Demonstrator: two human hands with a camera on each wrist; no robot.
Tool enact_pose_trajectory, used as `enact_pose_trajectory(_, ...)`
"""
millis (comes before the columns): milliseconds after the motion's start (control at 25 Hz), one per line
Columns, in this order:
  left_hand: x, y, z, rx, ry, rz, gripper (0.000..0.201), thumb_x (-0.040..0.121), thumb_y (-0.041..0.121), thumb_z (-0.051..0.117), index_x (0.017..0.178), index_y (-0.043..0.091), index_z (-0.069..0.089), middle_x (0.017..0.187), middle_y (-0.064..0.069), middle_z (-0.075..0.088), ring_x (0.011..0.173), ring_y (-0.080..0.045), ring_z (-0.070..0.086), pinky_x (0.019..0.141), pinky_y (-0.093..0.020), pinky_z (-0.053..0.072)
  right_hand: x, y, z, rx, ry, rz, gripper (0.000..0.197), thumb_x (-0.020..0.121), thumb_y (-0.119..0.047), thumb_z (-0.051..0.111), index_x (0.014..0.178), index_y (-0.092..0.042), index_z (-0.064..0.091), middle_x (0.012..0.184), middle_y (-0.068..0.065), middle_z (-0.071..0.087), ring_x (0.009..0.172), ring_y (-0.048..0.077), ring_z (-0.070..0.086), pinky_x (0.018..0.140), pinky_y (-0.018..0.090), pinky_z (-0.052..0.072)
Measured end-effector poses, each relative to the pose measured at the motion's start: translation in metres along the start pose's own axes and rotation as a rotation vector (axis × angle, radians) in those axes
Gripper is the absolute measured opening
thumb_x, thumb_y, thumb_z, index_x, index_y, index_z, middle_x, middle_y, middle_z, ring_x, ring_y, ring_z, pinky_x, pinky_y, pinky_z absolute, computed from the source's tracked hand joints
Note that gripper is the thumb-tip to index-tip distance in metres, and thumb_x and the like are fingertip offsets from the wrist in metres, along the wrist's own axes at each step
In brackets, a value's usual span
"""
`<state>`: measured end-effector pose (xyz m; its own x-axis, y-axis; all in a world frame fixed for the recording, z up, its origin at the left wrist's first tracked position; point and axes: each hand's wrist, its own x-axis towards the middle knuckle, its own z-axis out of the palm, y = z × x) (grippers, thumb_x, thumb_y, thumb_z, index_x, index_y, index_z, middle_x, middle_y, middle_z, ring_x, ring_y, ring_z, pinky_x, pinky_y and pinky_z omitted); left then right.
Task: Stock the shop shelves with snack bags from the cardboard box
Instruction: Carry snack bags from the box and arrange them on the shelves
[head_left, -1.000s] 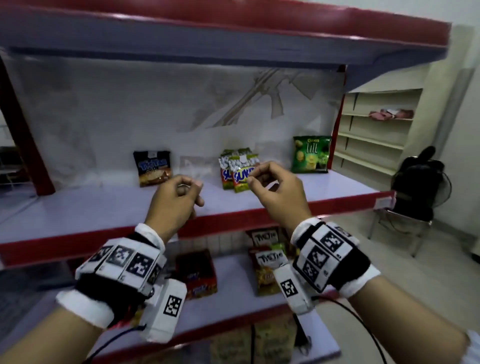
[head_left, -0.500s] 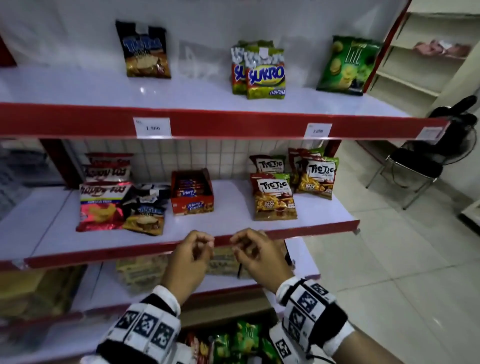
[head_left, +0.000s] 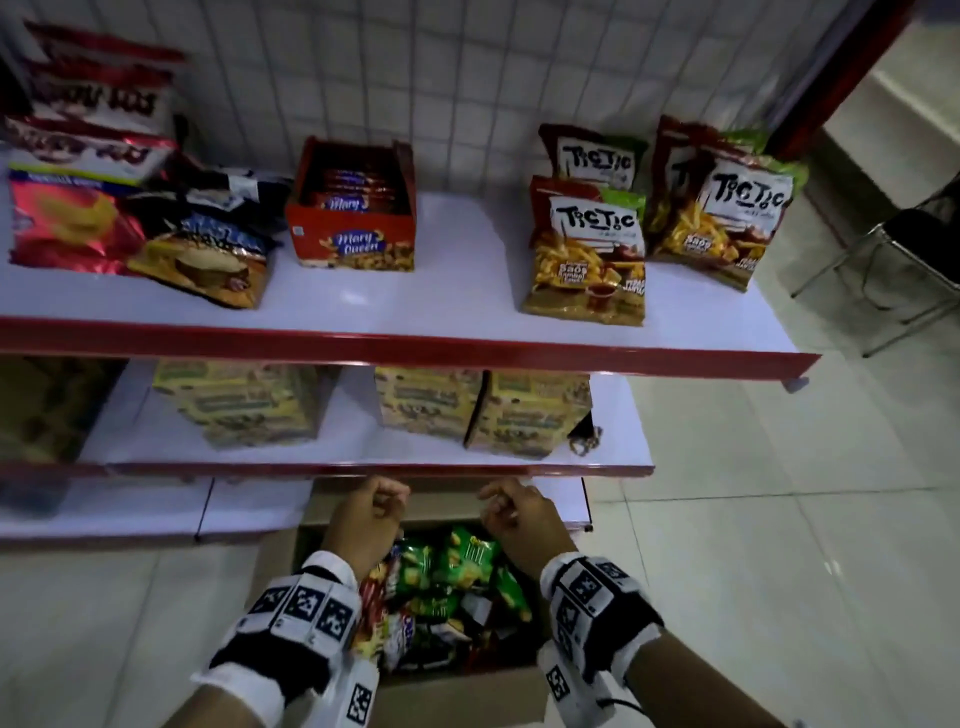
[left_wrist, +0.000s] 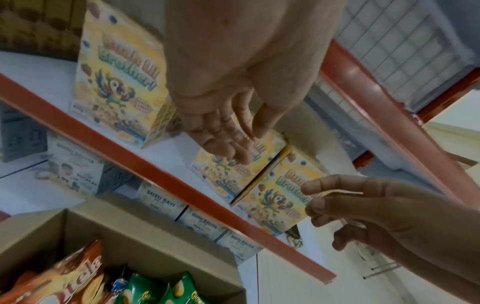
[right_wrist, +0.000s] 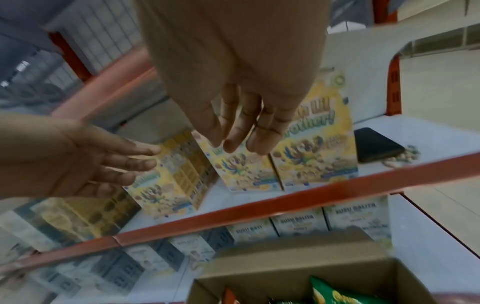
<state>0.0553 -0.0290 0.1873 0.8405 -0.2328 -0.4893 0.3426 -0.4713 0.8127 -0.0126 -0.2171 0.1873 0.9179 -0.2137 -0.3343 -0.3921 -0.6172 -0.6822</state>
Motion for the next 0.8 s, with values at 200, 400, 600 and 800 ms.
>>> enact_pose_trajectory(200, 0.051, -0.086, 0.031, 0.025, 0.0, -0.064, 0.01, 0.093, 0.005, 0.054, 0.09, 0.013, 0.059, 0.095, -0.011, 0.064, 0.086, -0.027, 0.061, 0.079, -0.03, 0.046, 0.044, 0.093, 0.071, -0.051, -0.058, 0.167, 0.02, 0.089, -0.011, 0.053, 0.107, -0.015, 0.059, 0.095, 0.009, 0.069, 0.091, 0.024, 0.065, 0.072, 0.023, 0.046)
enact_pose_trajectory(400, 0.126, -0.175, 0.062, 0.017, -0.038, -0.078, 0.02, 0.094, 0.001, 0.05, 0.081, 0.016, 0.054, 0.094, -0.013, 0.061, 0.058, -0.02, 0.055, 0.064, -0.03, 0.045, 0.109, 0.199, 0.148, -0.254, -0.183, 0.366, 0.034, 0.089, -0.026, 0.061, 0.12, -0.011, 0.059, 0.12, 0.01, 0.064, 0.111, 0.025, 0.06, 0.084, 0.023, 0.044)
enact_pose_trajectory(600, 0.201, -0.248, 0.083, 0.067, -0.045, 0.007, 0.032, 0.091, -0.011, 0.041, 0.075, 0.015, 0.051, 0.099, -0.017, 0.064, 0.062, -0.022, 0.056, 0.053, -0.025, 0.036, 0.161, 0.287, 0.201, -0.406, -0.158, 0.401, 0.063, 0.084, -0.048, 0.064, 0.13, -0.007, 0.053, 0.129, 0.015, 0.058, 0.116, 0.029, 0.057, 0.083, 0.028, 0.045)
enact_pose_trajectory(800, 0.224, -0.264, 0.083, 0.158, -0.024, 0.186, 0.024, 0.093, -0.001, 0.051, 0.073, 0.012, 0.055, 0.086, -0.006, 0.062, 0.066, -0.013, 0.059, 0.055, -0.018, 0.048, 0.174, 0.305, 0.211, -0.517, -0.128, 0.286, 0.077, 0.075, -0.068, 0.059, 0.13, -0.013, 0.055, 0.13, 0.011, 0.059, 0.119, 0.025, 0.055, 0.089, 0.028, 0.045)
